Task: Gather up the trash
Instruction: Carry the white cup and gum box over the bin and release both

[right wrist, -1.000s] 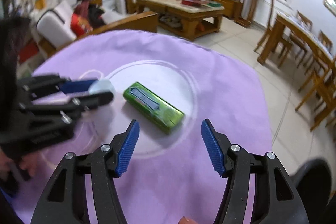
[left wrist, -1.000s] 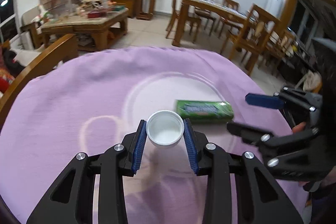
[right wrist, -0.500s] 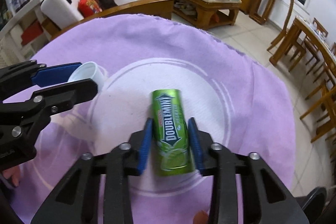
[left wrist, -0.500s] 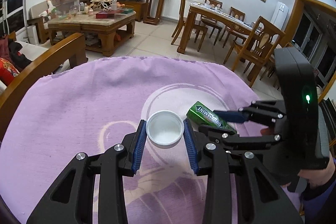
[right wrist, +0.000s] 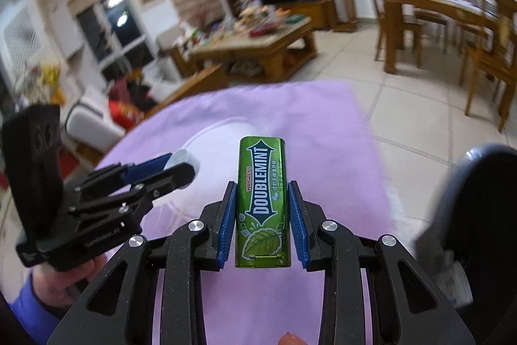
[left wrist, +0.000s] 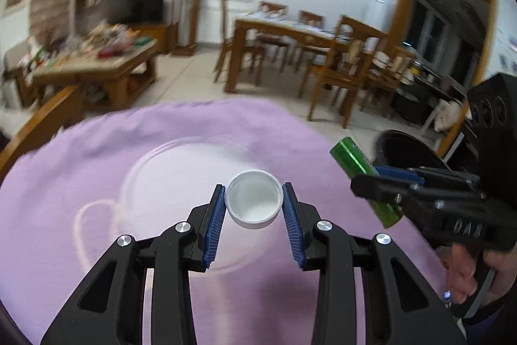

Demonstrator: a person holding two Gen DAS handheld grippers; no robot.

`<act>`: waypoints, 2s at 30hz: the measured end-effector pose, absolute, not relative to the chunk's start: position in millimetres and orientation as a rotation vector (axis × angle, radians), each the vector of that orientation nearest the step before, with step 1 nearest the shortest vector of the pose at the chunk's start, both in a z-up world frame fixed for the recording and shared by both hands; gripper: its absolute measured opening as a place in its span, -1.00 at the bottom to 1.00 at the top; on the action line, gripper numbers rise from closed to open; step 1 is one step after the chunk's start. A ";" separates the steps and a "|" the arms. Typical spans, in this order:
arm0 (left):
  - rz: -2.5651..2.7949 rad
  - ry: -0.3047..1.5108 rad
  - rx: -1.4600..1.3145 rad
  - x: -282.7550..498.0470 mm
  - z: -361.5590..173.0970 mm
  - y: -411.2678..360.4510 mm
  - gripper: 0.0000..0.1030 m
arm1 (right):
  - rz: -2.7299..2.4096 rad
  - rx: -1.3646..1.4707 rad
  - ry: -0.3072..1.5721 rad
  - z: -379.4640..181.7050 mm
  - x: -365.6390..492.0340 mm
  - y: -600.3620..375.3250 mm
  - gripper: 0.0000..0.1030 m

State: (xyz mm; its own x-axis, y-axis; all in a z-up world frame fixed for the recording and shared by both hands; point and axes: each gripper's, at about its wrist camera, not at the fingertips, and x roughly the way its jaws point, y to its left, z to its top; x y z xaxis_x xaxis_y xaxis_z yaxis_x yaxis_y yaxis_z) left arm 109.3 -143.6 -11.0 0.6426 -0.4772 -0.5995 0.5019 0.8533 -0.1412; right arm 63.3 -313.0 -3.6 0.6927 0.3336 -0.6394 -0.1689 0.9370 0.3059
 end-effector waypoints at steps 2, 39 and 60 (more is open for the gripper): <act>-0.604 0.648 0.075 93.7 -4.8 -165.5 -0.31 | 0.251 0.263 0.721 6.0 39.8 -344.6 -0.39; -0.921 0.716 0.340 22.7 -42.5 -440.1 -0.31 | -0.079 0.641 0.593 -49.0 -95.1 -610.3 -0.38; -0.889 0.688 0.351 14.9 -30.1 -429.7 0.74 | -0.094 0.606 0.591 -37.1 -87.1 -582.6 0.00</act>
